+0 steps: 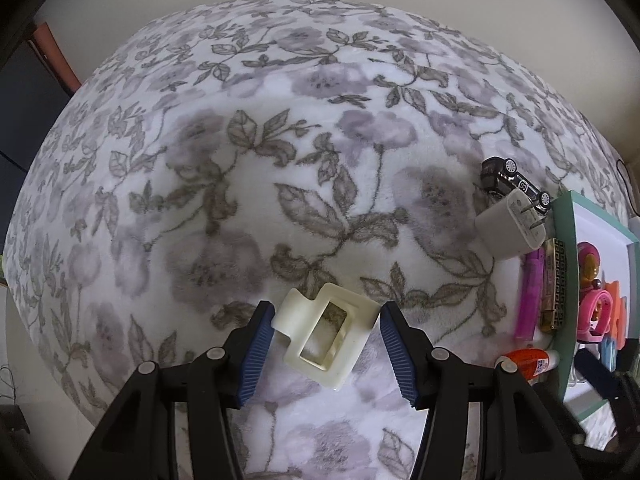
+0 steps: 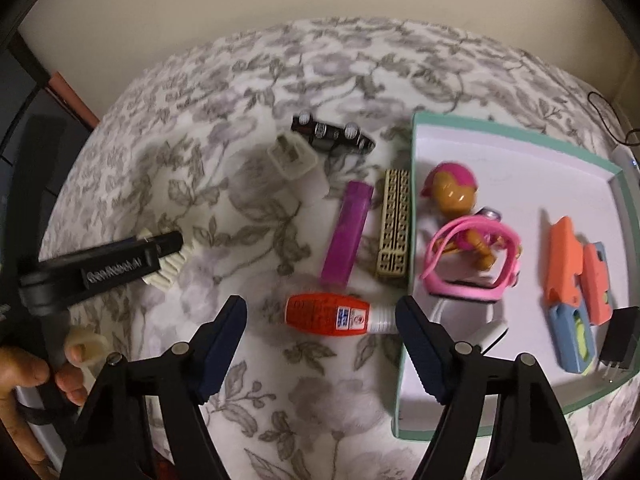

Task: Organize rigid objects
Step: 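Grasp the cream plastic clip with the left gripper while the right gripper approaches the red glue bottle, then grasp the red glue bottle with the right gripper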

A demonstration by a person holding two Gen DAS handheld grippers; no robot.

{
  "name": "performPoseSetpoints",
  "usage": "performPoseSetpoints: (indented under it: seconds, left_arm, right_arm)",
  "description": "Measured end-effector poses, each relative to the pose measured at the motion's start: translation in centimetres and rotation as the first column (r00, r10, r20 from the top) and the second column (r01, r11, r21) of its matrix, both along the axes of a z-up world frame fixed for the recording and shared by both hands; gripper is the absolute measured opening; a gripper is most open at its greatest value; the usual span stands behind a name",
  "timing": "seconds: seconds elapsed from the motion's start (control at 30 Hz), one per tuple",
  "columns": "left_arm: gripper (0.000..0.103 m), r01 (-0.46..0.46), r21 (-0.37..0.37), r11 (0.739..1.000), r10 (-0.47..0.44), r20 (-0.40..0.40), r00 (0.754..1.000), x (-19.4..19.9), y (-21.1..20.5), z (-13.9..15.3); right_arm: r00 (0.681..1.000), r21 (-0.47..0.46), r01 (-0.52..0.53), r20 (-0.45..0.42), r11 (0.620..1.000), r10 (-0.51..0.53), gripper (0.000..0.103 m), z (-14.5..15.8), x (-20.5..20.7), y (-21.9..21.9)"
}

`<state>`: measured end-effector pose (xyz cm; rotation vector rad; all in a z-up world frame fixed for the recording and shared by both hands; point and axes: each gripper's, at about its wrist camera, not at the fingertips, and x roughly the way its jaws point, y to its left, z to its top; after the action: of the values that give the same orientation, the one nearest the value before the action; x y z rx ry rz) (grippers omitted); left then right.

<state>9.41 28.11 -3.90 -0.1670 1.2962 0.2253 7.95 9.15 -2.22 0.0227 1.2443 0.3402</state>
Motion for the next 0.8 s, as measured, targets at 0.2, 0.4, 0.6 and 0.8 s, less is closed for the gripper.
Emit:
performPoseSetpoints:
  seconds: [0.2, 0.4, 0.6, 0.8]
  left_arm:
    - [0.058, 0.004, -0.004, 1.0, -0.004, 0.0, 1.0, 0.1, 0.3, -0.1]
    - [0.059, -0.004, -0.015, 1.0, 0.004, 0.001, 1.0, 0.2, 0.4, -0.1]
    - [0.059, -0.007, -0.019, 1.0, 0.007, 0.001, 1.0, 0.2, 0.5, -0.1]
    - [0.059, -0.009, -0.022, 1.0, 0.009, 0.001, 1.0, 0.1, 0.5, -0.1]
  right_arm:
    - [0.999, -0.033, -0.003, -0.034, 0.999, 0.002, 0.077, -1.4, -0.1, 0.5]
    - [1.0, -0.097, -0.023, -0.021, 0.995, 0.021, 0.077, -2.1, -0.4, 1.7]
    - [0.996, 0.002, -0.049, -0.076, 0.999, 0.049, 0.063, -2.5, -0.5, 2.4]
    - [0.999, -0.037, -0.009, -0.048, 0.999, 0.008, 0.063, -2.2, -0.2, 2.0]
